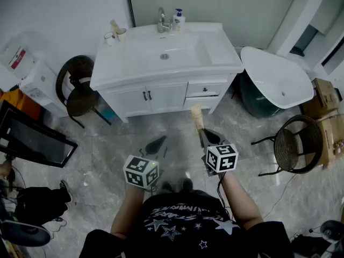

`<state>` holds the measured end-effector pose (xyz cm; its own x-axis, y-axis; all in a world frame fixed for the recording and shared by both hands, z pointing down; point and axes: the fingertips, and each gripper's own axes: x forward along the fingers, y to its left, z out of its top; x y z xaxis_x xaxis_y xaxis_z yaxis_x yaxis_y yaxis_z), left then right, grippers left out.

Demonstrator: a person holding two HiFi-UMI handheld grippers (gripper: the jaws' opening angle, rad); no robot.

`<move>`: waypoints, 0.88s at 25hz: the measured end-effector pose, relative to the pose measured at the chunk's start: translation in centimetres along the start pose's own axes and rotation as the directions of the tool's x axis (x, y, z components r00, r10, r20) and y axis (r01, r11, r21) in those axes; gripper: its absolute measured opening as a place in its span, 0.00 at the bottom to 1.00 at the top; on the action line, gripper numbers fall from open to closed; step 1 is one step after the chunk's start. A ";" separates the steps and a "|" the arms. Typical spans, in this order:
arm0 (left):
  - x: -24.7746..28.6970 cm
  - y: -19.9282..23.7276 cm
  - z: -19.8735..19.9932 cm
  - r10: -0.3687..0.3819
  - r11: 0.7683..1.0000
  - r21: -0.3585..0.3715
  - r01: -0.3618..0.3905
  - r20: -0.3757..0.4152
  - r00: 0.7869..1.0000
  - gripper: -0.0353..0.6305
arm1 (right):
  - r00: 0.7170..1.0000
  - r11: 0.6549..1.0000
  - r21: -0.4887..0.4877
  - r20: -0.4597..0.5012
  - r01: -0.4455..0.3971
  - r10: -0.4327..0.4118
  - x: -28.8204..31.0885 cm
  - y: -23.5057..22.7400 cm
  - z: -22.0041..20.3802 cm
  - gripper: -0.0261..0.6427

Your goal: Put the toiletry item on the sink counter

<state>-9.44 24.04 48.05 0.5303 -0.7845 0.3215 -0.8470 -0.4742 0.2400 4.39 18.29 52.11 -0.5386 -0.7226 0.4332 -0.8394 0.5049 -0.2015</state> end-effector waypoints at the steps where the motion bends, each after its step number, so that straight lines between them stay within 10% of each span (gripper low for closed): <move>1: 0.0 -0.2 0.0 0.005 1.000 0.003 -0.005 -0.001 1.000 0.08 | 1.000 1.000 0.001 0.000 -0.003 0.003 -0.1 -0.1 0.0 0.06; 22: -0.5 -2.2 -0.3 0.109 0.994 -0.036 -0.108 0.030 0.994 0.08 | 0.992 0.993 0.004 0.045 -0.114 0.114 -1.4 -1.6 0.9 0.06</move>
<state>-7.78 25.58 47.63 0.4335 -0.8432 0.3180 -0.8975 -0.3720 0.2370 6.47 18.05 50.99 -0.6335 -0.6811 0.3672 -0.7726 0.5824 -0.2528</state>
